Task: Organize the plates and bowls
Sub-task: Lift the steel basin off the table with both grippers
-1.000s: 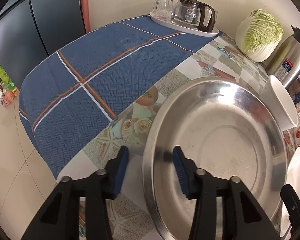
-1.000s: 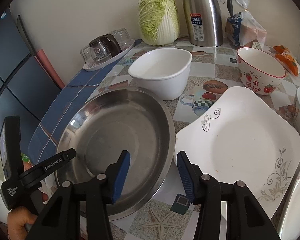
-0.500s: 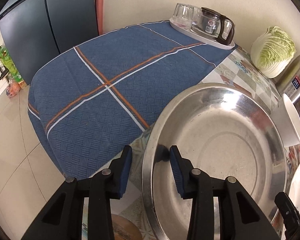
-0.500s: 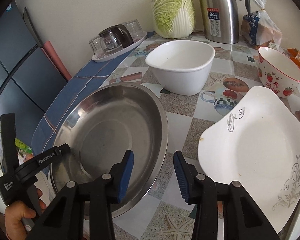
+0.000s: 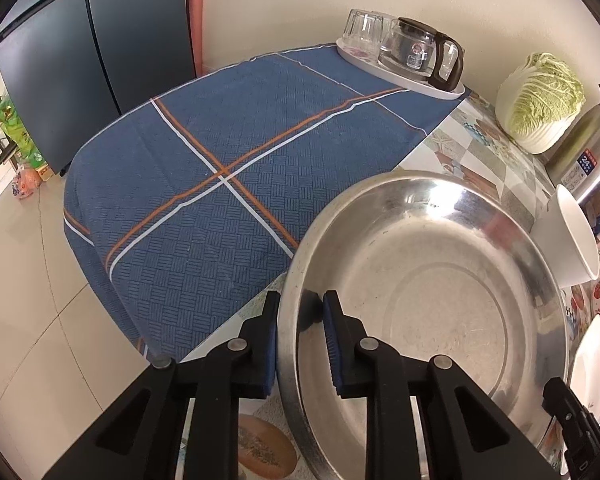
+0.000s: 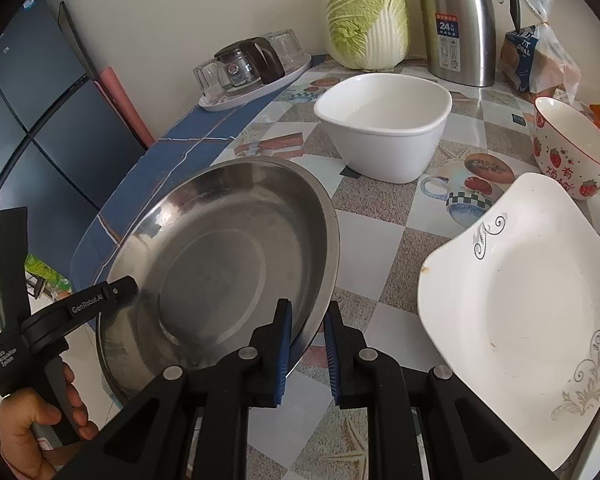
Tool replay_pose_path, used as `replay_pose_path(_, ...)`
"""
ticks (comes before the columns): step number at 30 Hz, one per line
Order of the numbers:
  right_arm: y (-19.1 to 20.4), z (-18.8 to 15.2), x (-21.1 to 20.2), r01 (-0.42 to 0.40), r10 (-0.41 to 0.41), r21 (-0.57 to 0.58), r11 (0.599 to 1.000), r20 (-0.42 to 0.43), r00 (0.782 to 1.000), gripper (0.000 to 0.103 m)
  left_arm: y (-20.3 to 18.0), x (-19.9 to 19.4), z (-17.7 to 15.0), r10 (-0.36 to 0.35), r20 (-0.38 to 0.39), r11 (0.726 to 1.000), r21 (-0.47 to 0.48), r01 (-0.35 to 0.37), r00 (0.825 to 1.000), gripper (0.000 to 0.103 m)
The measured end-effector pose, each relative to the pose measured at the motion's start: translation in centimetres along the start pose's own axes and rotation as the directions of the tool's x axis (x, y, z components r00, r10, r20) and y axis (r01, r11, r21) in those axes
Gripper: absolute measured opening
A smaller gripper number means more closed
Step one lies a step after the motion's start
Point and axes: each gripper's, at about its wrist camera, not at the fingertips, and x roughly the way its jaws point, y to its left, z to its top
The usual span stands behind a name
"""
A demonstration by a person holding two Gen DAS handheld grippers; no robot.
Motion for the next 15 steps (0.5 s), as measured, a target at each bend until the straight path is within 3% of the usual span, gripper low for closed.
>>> replay_pose_path(15,-0.7,0.6,-5.1,-0.044,0.044,-0.005,0.999,0.089,0.995,0.017,-2.2,-6.3,0.1,0.025,0.080,0.998,0.057,-0.029,0.996,0.021)
